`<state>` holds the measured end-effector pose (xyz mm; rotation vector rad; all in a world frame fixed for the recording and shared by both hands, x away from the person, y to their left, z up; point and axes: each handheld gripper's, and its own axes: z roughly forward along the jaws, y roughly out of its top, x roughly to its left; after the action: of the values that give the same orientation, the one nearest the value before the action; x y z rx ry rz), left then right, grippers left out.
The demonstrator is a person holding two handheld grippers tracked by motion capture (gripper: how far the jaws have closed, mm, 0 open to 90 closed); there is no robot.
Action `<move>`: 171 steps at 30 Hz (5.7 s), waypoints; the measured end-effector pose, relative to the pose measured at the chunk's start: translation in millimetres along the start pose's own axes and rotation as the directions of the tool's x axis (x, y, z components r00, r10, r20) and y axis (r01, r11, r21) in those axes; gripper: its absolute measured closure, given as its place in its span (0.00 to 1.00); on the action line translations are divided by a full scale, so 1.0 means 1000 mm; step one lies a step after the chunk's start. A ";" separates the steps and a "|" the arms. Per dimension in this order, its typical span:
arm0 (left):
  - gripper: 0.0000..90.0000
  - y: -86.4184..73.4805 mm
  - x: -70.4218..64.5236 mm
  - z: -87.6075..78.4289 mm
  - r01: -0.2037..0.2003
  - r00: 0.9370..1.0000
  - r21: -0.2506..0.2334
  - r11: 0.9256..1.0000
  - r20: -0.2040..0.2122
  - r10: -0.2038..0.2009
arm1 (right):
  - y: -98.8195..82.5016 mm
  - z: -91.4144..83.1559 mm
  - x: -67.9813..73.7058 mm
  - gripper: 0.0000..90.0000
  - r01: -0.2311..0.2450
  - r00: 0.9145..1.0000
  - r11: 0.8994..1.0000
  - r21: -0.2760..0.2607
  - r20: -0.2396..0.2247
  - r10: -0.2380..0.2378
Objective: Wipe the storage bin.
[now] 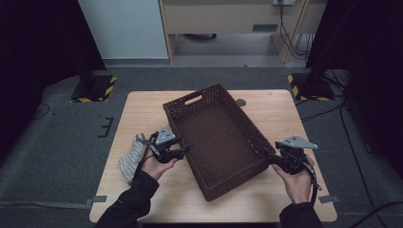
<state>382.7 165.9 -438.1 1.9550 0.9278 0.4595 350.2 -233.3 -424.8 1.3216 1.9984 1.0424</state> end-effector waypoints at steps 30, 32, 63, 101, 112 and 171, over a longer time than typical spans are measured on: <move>0.44 0.003 0.024 -0.011 0.058 0.998 -0.012 0.998 -0.019 -0.058 | -0.006 0.021 -0.006 0.62 -0.050 0.996 0.998 0.024 0.079 0.048; 0.44 0.002 0.022 -0.008 0.050 0.999 0.001 0.999 -0.011 -0.050 | -0.005 0.025 -0.011 0.65 -0.055 0.996 0.998 0.021 0.068 0.053; 0.46 0.003 0.029 -0.014 0.075 0.997 -0.013 0.997 0.014 -0.075 | -0.007 0.020 0.000 0.45 -0.074 0.992 0.997 0.019 0.108 0.072; 0.46 0.006 0.060 -0.034 0.117 0.993 -0.023 0.993 -0.023 -0.117 | -0.006 0.015 -0.008 0.48 -0.108 0.989 0.994 0.002 0.105 0.107; 0.45 0.010 0.082 -0.032 0.117 0.989 -0.020 0.993 -0.087 -0.119 | -0.005 0.016 -0.007 0.49 -0.111 0.990 0.994 -0.005 0.087 0.111; 0.73 -0.010 0.073 -0.028 0.086 0.995 0.058 0.995 -0.061 -0.082 | -0.006 0.025 -0.006 0.66 -0.013 0.998 0.999 0.047 0.068 0.010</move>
<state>408.1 240.1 -435.0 1.9577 1.0683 0.4463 368.6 -231.9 -444.2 1.3767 1.9787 0.9476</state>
